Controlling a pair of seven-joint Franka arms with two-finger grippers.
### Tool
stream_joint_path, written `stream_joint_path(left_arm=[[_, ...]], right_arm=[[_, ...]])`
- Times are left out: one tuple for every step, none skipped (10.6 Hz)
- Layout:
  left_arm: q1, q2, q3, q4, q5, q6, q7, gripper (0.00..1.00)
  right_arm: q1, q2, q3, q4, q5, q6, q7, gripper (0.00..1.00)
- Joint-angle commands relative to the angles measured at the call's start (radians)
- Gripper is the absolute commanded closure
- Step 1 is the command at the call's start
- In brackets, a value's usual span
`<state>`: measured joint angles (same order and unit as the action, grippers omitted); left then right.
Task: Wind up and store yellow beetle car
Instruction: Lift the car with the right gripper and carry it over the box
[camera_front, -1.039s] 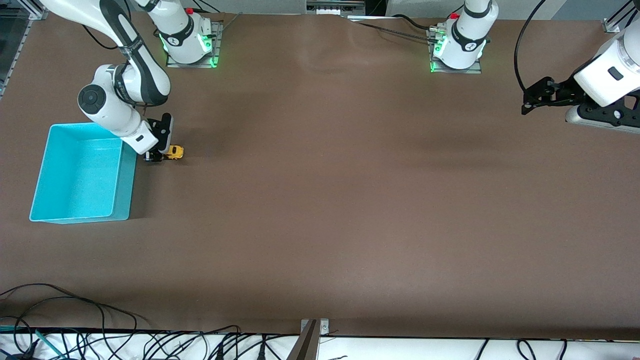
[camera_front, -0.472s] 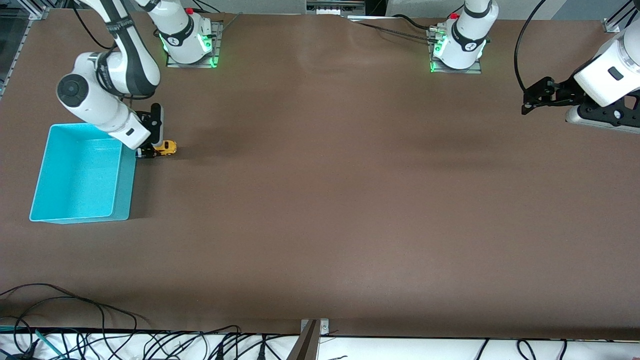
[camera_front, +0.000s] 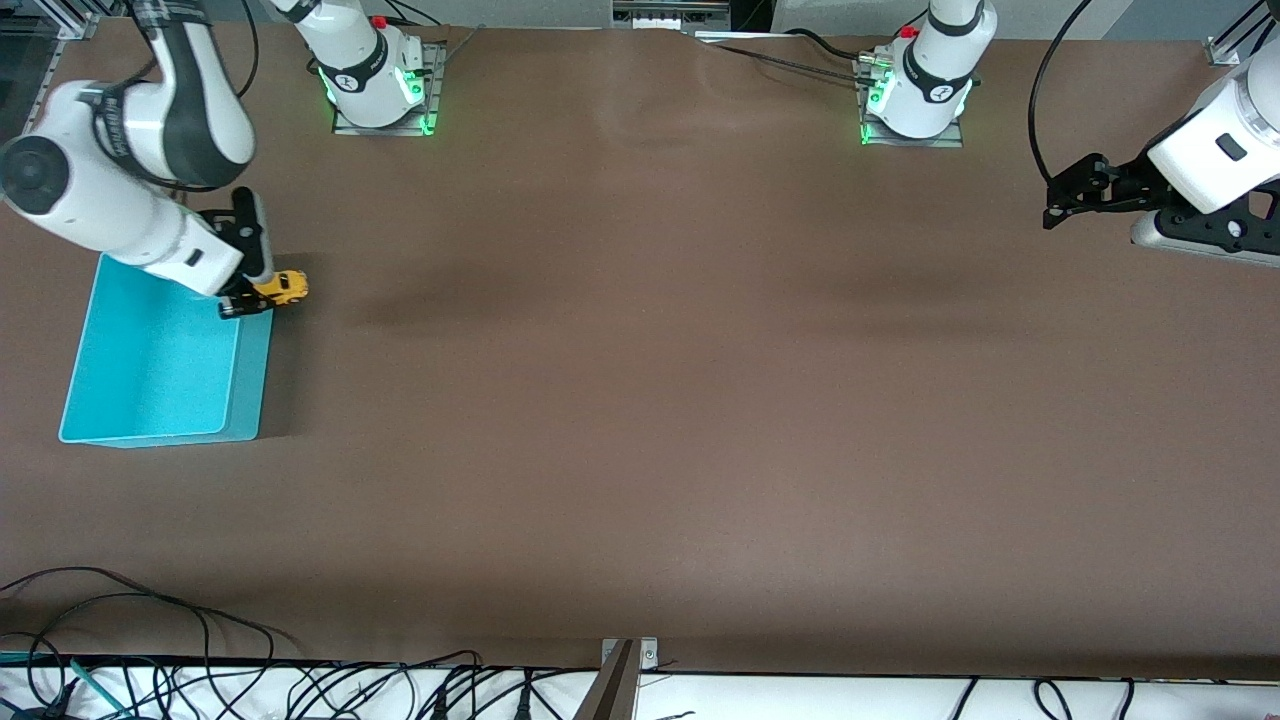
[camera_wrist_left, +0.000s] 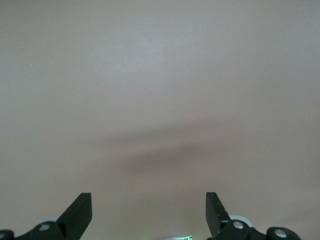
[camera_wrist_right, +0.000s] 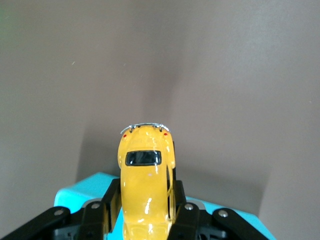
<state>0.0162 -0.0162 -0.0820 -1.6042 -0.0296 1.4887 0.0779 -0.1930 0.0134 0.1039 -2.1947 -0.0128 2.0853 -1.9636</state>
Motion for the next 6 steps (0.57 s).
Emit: stream_joint_path(left_arm=[[0.008, -0.004, -0.012, 0.007, 0.000, -0.015, -0.013, 0.00], [0.008, -0.002, -0.012, 0.009, 0.000, -0.015, -0.014, 0.00], [0.008, -0.004, -0.012, 0.007, 0.000, -0.015, -0.012, 0.00], [0.008, -0.004, -0.012, 0.007, -0.001, -0.016, -0.010, 0.00], [0.010, -0.004, -0.012, 0.007, -0.001, -0.016, -0.010, 0.00], [0.010, -0.004, -0.012, 0.007, -0.001, -0.016, -0.012, 0.00]], right_arm=[[-0.133, 0.046, 0.013, 0.073, -0.001, -0.054, -0.206, 1.00], [-0.179, 0.074, 0.011, 0.087, -0.022, -0.045, -0.292, 1.00], [-0.234, 0.109, 0.013, 0.110, -0.060, -0.033, -0.375, 1.00], [-0.278, 0.155, 0.011, 0.128, -0.085, 0.002, -0.479, 1.00], [-0.324, 0.201, 0.013, 0.128, -0.090, 0.077, -0.603, 1.00], [-0.356, 0.238, 0.011, 0.128, -0.090, 0.119, -0.680, 1.00]])
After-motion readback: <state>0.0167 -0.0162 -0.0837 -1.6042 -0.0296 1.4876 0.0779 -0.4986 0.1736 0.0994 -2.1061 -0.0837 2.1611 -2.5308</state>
